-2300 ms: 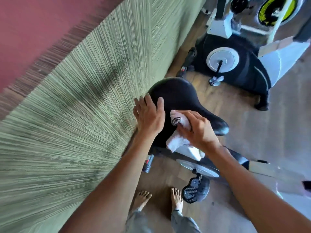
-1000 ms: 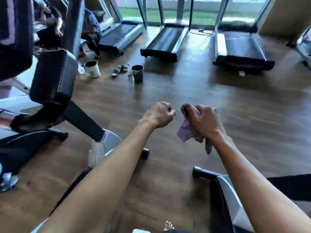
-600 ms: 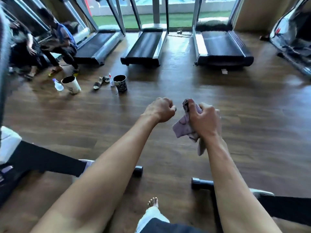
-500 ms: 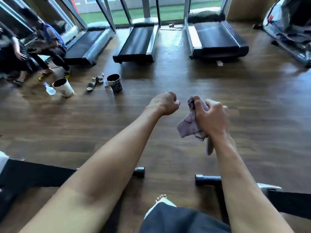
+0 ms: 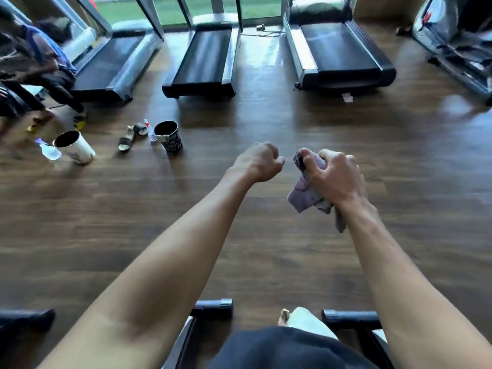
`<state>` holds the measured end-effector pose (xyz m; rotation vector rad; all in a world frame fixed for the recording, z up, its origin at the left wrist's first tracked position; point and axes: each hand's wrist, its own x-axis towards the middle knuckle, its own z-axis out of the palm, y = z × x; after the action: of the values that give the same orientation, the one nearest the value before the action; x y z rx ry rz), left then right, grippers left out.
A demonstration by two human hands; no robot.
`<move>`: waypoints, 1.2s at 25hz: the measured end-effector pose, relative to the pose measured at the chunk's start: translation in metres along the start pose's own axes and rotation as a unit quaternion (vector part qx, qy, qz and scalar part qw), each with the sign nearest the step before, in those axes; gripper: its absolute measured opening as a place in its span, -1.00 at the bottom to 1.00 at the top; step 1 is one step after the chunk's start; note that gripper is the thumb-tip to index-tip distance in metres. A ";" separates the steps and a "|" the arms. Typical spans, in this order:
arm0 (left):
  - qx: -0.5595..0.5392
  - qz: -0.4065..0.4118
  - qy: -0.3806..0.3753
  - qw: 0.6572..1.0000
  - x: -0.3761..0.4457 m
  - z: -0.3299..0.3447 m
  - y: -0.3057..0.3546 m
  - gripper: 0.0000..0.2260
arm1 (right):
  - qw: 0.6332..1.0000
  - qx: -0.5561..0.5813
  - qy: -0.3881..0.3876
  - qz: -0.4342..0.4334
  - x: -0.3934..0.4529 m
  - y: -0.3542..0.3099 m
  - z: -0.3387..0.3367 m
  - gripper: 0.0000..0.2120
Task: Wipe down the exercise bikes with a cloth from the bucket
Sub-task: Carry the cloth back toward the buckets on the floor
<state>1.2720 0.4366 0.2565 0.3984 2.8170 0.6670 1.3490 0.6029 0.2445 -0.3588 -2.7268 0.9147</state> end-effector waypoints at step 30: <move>-0.077 -0.221 0.084 0.969 0.858 -0.292 -0.355 -0.77 | 0.952 0.022 -0.175 -0.249 0.948 -0.263 0.407 -0.48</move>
<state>0.3123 0.2780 0.2197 -0.3209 2.8309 0.8358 0.2938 0.4624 0.2328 0.5329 -2.8753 0.9562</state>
